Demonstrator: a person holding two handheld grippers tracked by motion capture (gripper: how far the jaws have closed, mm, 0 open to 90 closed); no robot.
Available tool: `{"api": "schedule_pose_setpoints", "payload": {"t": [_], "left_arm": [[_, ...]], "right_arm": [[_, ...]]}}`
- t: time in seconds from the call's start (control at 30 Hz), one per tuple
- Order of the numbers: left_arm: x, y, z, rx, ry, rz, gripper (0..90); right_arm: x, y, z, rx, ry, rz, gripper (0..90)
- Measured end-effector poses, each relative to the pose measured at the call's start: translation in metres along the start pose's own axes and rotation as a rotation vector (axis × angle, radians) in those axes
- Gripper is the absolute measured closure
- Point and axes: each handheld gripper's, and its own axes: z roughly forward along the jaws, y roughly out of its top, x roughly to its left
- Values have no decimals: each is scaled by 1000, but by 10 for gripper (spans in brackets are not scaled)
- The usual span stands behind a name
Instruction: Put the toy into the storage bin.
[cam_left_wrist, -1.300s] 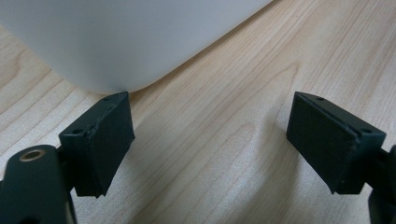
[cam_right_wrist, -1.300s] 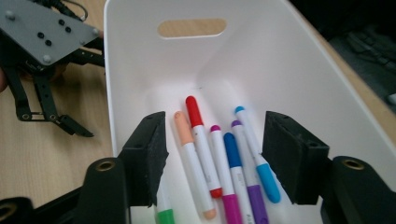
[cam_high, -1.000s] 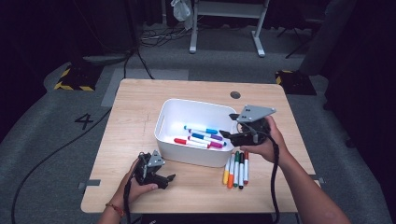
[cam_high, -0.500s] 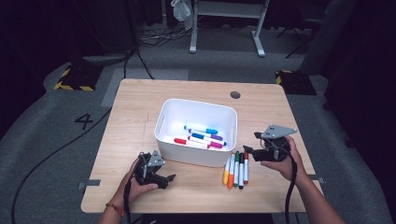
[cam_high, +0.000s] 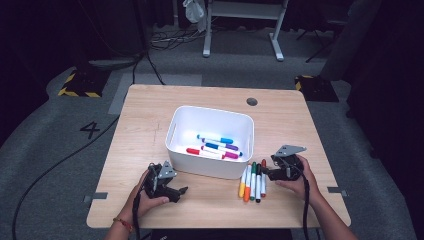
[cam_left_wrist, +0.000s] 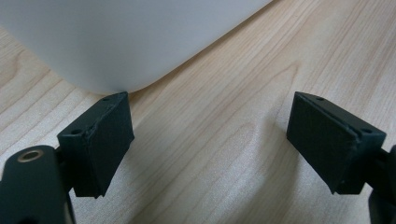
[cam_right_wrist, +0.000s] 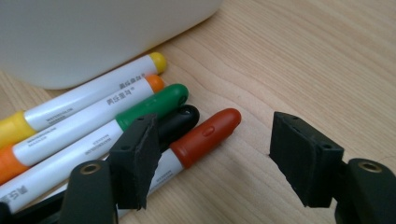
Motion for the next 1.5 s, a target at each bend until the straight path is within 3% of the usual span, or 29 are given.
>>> {"api": "schedule_pose_setpoints", "payload": {"t": [0.2, 0.4, 0.47, 0.57, 0.73, 0.97, 1.23, 1.5], "left_arm": [[0, 0, 0, 0, 1, 1, 148], [0, 0, 0, 0, 2, 2, 148], [0, 0, 0, 0, 2, 1, 148], [0, 0, 0, 0, 0, 0, 149], [0, 0, 0, 0, 1, 1, 149], [0, 0, 0, 0, 1, 0, 149], [0, 0, 0, -1, 1, 1, 149], [0, 0, 0, 0, 1, 0, 149]], "right_arm": [[-8, -6, 7, 34, 14, 43, 374], [-18, -15, 8, 46, 13, 87, 485], [-20, -16, 6, 44, -2, 97, 582], [-24, -19, 4, 30, 1, 92, 613], [-26, -23, 2, 14, 6, 74, 745], [-28, -25, 0, 10, 10, 58, 754], [-28, -16, -21, -95, 46, 59, 754], [-19, 9, -58, -222, 82, 10, 754]]}}
